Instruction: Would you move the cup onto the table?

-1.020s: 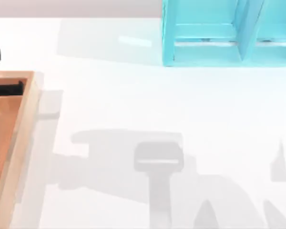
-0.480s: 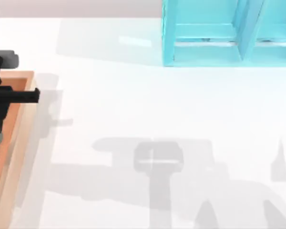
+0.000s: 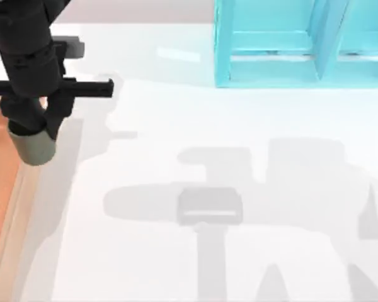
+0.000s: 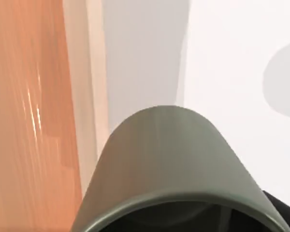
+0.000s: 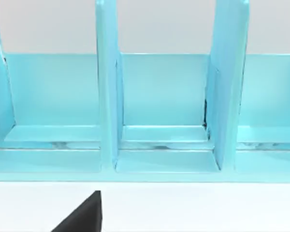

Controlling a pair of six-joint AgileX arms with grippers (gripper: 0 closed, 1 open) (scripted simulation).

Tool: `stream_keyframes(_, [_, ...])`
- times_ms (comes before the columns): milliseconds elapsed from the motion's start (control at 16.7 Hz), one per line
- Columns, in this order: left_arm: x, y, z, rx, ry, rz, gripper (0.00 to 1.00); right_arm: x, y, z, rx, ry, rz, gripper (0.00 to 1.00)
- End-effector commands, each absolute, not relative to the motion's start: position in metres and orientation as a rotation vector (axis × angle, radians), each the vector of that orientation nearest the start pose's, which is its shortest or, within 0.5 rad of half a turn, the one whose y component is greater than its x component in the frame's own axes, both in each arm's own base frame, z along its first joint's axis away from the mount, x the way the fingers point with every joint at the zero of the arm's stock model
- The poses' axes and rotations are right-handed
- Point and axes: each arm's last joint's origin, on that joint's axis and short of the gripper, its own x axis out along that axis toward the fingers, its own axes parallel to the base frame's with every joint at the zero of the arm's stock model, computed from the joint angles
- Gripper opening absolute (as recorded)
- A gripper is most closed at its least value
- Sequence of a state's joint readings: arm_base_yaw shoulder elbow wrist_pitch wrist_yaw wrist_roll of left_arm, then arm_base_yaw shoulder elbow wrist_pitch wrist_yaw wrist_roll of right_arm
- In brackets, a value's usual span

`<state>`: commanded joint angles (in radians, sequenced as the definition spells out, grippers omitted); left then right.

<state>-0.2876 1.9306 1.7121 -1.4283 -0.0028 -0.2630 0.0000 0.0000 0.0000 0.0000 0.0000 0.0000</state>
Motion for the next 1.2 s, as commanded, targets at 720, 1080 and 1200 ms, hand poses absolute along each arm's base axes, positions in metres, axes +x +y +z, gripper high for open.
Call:
stream_keyframes(720, [0.363, -0.310, 0.257, 0.004, 1.539, -0.026, 0.00, 0.106, -0.001, 0.160, 0.000, 0.000, 0.000, 1.00])
stream_keyframes(1080, [0.349, -0.335, 0.246, 0.009, 1.545, -0.022, 0.00, 0.106, -0.001, 0.160, 0.000, 0.000, 0.000, 1.00])
stream_keyframes(1200, [0.350, -0.334, 0.244, 0.007, 1.547, -0.020, 0.00, 0.106, -0.001, 0.160, 0.000, 0.000, 0.000, 1.00])
